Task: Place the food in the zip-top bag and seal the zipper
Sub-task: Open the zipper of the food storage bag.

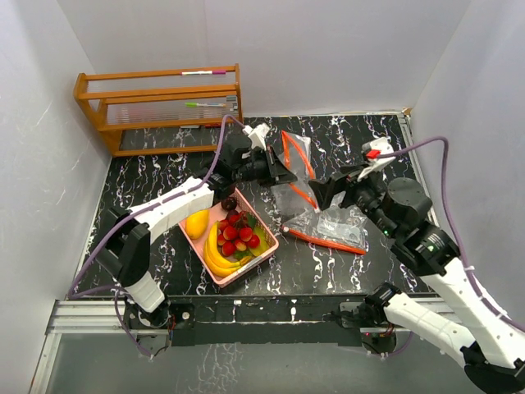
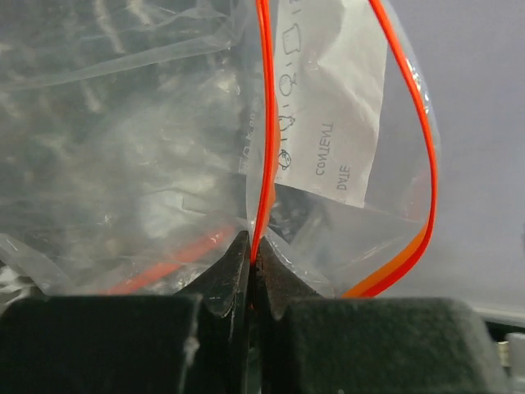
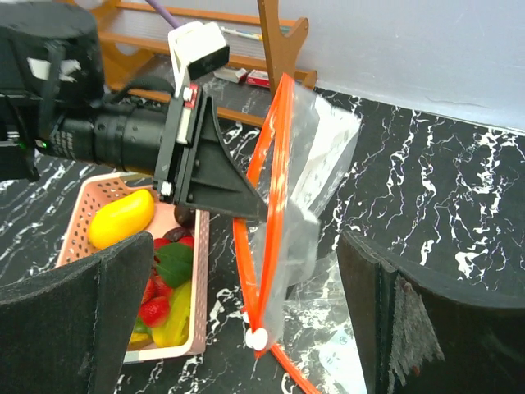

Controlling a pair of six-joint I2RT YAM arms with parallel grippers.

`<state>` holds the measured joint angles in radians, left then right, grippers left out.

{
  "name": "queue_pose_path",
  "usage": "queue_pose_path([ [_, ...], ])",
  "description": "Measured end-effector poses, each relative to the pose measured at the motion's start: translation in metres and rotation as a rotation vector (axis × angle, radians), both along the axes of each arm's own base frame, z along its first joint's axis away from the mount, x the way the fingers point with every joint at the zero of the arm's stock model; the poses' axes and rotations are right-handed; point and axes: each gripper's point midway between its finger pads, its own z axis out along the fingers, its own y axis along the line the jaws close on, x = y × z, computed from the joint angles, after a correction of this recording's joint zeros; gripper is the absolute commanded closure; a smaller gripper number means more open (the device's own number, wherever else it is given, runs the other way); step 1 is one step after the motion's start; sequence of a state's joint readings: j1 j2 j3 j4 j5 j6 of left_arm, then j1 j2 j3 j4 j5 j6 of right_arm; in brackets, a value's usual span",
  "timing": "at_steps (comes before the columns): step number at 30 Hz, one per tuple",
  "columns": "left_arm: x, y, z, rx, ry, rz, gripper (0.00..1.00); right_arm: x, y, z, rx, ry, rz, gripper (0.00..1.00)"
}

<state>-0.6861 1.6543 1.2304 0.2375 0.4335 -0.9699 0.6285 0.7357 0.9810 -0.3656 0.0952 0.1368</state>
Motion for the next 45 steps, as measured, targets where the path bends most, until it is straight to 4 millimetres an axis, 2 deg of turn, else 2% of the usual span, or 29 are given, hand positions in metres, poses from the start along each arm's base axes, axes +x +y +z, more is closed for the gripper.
queue_pose_path([
  [5, -0.011, 0.025, -0.033, 0.232, -0.109, -0.069, 1.00, -0.017, -0.007, 0.018, 0.038, -0.012, 0.017, 0.02],
  [9, -0.016, 0.037, -0.038, 0.334, -0.167, -0.121, 1.00, -0.015, 0.000, 0.025, 0.032, 0.005, 0.045, 0.05],
  [13, -0.018, 0.039, -0.030, 0.366, -0.206, -0.156, 1.00, 0.001, 0.020, 0.000, -0.009, 0.085, 0.080, 0.14],
  [16, -0.017, 0.037, -0.018, 0.365, -0.238, -0.174, 1.00, 0.012, 0.031, -0.037, -0.058, 0.177, 0.087, 0.18],
  [18, -0.017, 0.035, -0.012, 0.361, -0.257, -0.182, 1.00, 0.015, 0.034, -0.054, -0.078, 0.221, 0.083, 0.19],
  [20, -0.019, 0.034, -0.011, 0.362, -0.265, -0.191, 1.00, 0.018, 0.036, -0.062, -0.089, 0.243, 0.082, 0.20],
  [23, -0.021, 0.035, -0.013, 0.369, -0.261, -0.200, 1.00, 0.022, 0.040, -0.065, -0.080, 0.253, 0.080, 0.25],
  [26, -0.024, 0.035, -0.014, 0.369, -0.259, -0.214, 1.00, 0.027, 0.044, -0.064, -0.062, 0.254, 0.073, 0.38],
  [29, -0.026, 0.034, -0.013, 0.362, -0.260, -0.225, 1.00, 0.035, 0.045, -0.067, -0.055, 0.260, 0.048, 0.60],
  [33, -0.030, 0.032, -0.009, 0.349, -0.268, -0.241, 1.00, 0.049, 0.045, -0.085, -0.074, 0.299, -0.009, 0.88],
  [34, -0.032, 0.033, -0.007, 0.346, -0.273, -0.245, 1.00, 0.053, 0.044, -0.090, -0.080, 0.312, -0.029, 0.92],
  [39, -0.039, 0.044, 0.008, 0.359, -0.311, -0.239, 1.00, 0.064, 0.022, -0.106, -0.108, 0.353, -0.194, 0.92],
  [42, -0.044, 0.064, 0.021, 0.404, -0.353, -0.185, 1.00, 0.061, -0.004, -0.111, -0.114, 0.357, -0.328, 0.92],
  [45, -0.046, 0.089, 0.038, 0.457, -0.404, -0.095, 1.00, 0.049, -0.035, -0.119, -0.107, 0.363, -0.459, 0.92],
])
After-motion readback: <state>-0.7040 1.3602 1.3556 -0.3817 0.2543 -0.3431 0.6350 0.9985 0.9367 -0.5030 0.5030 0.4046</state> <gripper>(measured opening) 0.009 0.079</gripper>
